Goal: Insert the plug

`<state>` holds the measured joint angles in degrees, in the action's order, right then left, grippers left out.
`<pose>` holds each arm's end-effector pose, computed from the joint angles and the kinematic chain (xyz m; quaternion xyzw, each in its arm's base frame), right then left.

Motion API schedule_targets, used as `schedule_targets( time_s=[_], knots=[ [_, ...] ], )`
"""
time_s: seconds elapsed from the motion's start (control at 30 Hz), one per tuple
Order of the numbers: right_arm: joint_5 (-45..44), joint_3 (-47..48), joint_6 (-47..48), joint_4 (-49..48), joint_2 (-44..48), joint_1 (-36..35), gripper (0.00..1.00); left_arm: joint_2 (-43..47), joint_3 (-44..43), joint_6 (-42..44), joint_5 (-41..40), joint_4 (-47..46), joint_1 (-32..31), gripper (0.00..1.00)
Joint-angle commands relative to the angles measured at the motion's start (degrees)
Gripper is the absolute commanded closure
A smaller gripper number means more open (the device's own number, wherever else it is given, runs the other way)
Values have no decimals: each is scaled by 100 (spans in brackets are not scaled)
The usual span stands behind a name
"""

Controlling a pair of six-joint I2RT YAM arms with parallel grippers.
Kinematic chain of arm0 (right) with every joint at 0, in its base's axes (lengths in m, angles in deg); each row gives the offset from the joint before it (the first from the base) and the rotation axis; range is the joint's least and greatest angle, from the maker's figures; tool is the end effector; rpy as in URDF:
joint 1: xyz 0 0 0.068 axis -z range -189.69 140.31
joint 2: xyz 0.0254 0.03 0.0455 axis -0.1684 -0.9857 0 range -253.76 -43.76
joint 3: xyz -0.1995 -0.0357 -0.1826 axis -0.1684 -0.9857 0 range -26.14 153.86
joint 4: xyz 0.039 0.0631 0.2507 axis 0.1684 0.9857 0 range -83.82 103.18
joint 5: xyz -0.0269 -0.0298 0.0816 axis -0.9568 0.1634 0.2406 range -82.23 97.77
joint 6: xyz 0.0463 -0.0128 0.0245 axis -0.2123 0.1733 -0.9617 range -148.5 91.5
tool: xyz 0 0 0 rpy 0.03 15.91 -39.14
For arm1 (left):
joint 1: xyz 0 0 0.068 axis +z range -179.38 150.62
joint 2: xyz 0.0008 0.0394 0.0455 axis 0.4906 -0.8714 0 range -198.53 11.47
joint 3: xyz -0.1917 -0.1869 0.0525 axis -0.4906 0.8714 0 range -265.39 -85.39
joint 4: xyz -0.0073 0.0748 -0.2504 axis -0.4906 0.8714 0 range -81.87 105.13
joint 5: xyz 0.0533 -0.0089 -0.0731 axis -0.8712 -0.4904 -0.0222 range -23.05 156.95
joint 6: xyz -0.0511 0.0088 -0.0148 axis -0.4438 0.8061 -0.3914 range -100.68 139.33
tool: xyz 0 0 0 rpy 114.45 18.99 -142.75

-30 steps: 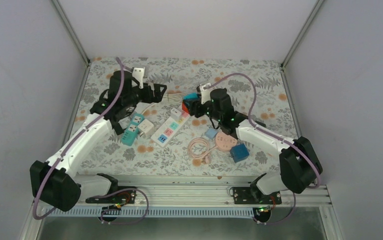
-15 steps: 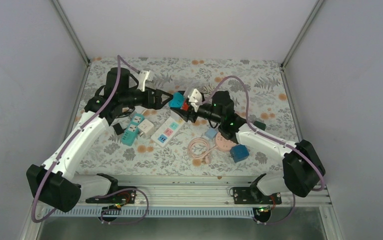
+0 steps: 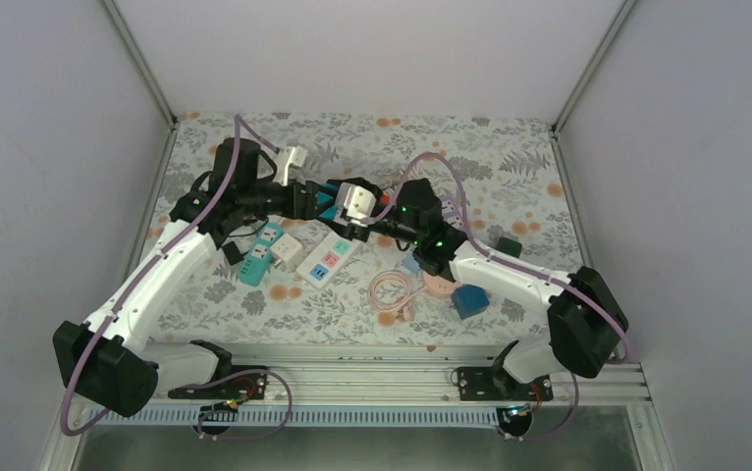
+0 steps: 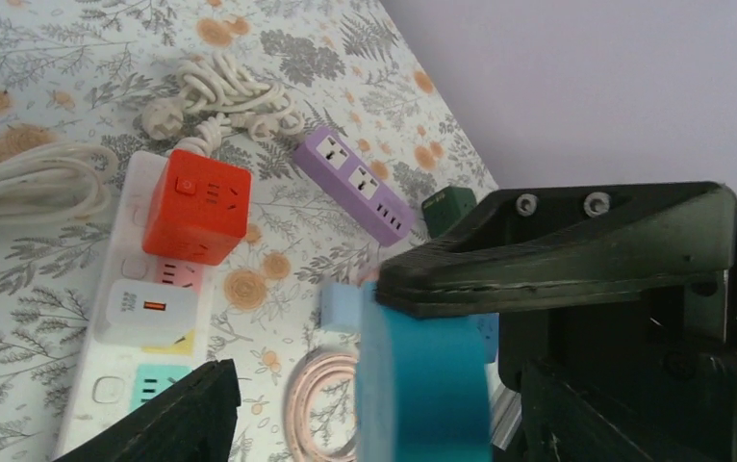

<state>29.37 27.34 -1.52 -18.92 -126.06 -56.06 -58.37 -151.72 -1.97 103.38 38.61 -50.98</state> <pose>0.2218 0.2515 0.3026 -0.5309 0.4984 0.2479 0.6390 0.2361 -0.1162 0.3488 0.1490 0.8383 -0.4199 0.3142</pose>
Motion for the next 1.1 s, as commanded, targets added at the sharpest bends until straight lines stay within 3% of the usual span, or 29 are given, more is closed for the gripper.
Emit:
schedule_targets(
  time_s=[0.0, 0.3, 0.63, 0.7, 0.87, 1.07],
  knots=[
    [-382, 351, 410, -204, -261, -189, 35, 151, 88, -21, -138, 170, -82, 30],
    [-109, 851, 267, 141, -475, -249, 36, 71, 162, 3, -416, 392, -142, 51],
    [-84, 983, 158, 332, -532, -266, 36, -50, 109, 99, -277, 339, -151, 97],
    [-161, 977, 74, 382, -505, -262, 32, -51, 112, 178, -340, 364, -150, 98],
    [-249, 665, -51, 467, -191, -241, 5, -44, 74, 443, -555, 370, -149, 98],
    [-13, 312, -748, 952, 621, 73, 2, -63, 58, 942, -687, 334, -142, 98]
  ],
)
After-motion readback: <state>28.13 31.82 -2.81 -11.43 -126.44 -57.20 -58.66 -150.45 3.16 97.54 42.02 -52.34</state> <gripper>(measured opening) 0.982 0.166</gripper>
